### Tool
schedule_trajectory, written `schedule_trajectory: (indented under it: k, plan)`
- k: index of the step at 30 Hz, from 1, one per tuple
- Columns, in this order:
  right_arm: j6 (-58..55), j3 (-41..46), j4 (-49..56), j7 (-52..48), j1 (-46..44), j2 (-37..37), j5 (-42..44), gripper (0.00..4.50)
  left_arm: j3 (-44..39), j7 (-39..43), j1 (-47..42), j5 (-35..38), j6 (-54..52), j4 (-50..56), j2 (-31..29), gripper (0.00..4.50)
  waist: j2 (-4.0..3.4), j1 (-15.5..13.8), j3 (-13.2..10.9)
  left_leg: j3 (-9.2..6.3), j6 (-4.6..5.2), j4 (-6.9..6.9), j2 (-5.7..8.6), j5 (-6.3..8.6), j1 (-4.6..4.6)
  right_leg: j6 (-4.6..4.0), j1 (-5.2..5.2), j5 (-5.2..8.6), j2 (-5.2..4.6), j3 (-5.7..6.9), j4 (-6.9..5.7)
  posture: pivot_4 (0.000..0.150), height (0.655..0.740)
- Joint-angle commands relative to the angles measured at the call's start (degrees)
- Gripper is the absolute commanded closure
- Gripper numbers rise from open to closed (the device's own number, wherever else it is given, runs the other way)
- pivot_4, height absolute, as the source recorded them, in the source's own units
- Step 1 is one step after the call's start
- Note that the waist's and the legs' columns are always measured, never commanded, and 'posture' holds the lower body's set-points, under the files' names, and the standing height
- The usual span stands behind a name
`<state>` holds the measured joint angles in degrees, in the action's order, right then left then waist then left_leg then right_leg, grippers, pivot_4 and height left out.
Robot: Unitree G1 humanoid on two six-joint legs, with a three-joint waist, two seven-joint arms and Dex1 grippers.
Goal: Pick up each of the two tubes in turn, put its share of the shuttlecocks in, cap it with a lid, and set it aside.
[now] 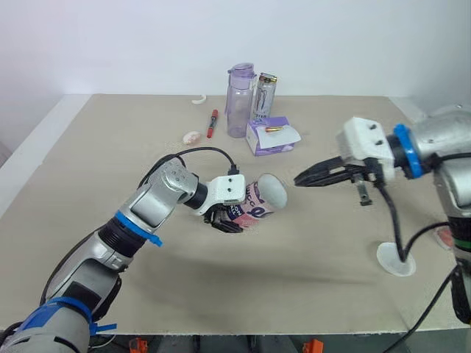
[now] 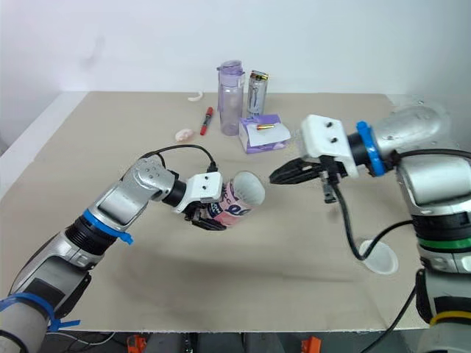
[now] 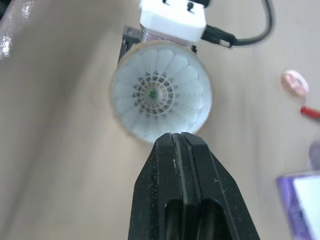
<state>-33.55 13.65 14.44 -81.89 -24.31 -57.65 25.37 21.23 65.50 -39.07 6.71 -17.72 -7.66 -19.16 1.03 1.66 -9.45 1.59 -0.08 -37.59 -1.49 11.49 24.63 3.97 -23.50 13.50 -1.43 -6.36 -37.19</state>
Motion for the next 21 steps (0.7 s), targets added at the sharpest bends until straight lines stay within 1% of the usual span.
schedule_trajectory:
  k: [1, 2, 3, 5, 10, 14, 19, 21]
  plan:
    - [1.17, 6.13, 2.01, 2.37, 5.42, -1.18, 0.25, 4.47, -3.38, -0.96, 2.31, 5.56, 3.85, 2.26, 3.82, 1.20, 0.07, -0.25, -0.04, -0.07, -0.04, -0.01, 0.02, 0.03, 0.04, 0.08, 0.03, -0.04, 0.01, 0.01, -0.01, 0.150, 0.7400]
    - [2.18, 7.12, 1.85, 2.95, 7.27, -1.12, -0.24, 4.47, -4.50, -1.22, 3.39, 7.36, 4.71, 2.03, 5.57, 1.20, 0.03, -0.33, -0.07, -0.06, -0.05, -0.01, 0.03, 0.03, 0.05, 0.12, 0.01, -0.06, 0.00, 0.01, 0.00, 0.150, 0.7400]
    - [2.39, 8.06, 1.29, 3.97, 8.54, -0.68, -0.50, 4.47, -5.26, -1.33, 4.46, 9.02, 5.37, 1.55, 7.18, 1.20, 0.04, -0.46, -0.06, -0.02, -0.05, -0.01, 0.09, 0.04, 0.37, 0.21, -0.35, -0.18, 0.02, -0.01, 0.00, 0.150, 0.7400]
    - [4.71, 9.02, 0.25, 4.49, 11.21, -0.61, -1.43, 4.47, -5.15, -0.96, 5.95, 9.45, 8.59, 0.13, 8.82, 1.20, 0.04, -0.48, -0.06, -0.17, -0.04, -0.01, 0.08, 0.04, 0.51, 0.21, -0.39, -0.14, 0.09, 0.03, 0.00, 0.150, 0.7400]
    - [8.43, 10.73, -2.67, 4.75, 16.56, -1.84, -2.85, 4.47, -1.64, 1.33, 7.68, 5.69, 14.84, -3.75, 8.45, 1.20, 0.00, -0.44, -0.07, -0.19, -0.04, 0.05, 0.17, 0.05, 0.47, 0.23, -0.37, -0.11, 0.07, 0.02, 0.00, 0.150, 0.7400]
    - [12.38, 11.73, -6.11, 3.55, 19.82, -4.01, -4.74, 4.47, 0.38, 2.08, 7.88, 3.39, 17.49, -5.48, 7.76, 1.20, -0.01, -0.38, -0.07, -0.15, -0.03, -0.05, 0.17, 0.00, 0.41, 0.55, -0.34, -0.09, 0.08, 0.00, 0.01, 0.150, 0.7400]
    - [17.17, 11.57, -13.57, 1.23, 23.19, -7.96, -7.48, 4.47, 1.69, 2.26, 7.50, 1.54, 19.49, -8.08, 7.34, 1.20, -0.05, -0.36, -0.04, -0.13, 0.00, -0.13, 0.16, -0.03, 0.38, 0.40, -0.27, -0.07, 0.07, -0.01, 0.04, 0.150, 0.7400]
    - [17.34, 11.00, -16.40, 0.79, 23.05, -9.24, -7.70, 3.82, 1.63, 2.44, 7.34, 1.40, 19.89, -8.66, 7.32, 1.20, -0.04, -0.36, -0.04, -0.13, 0.00, -0.14, 0.17, -0.03, 0.37, 0.44, -0.25, -0.05, 0.06, -0.01, 0.04, 0.150, 0.7400]
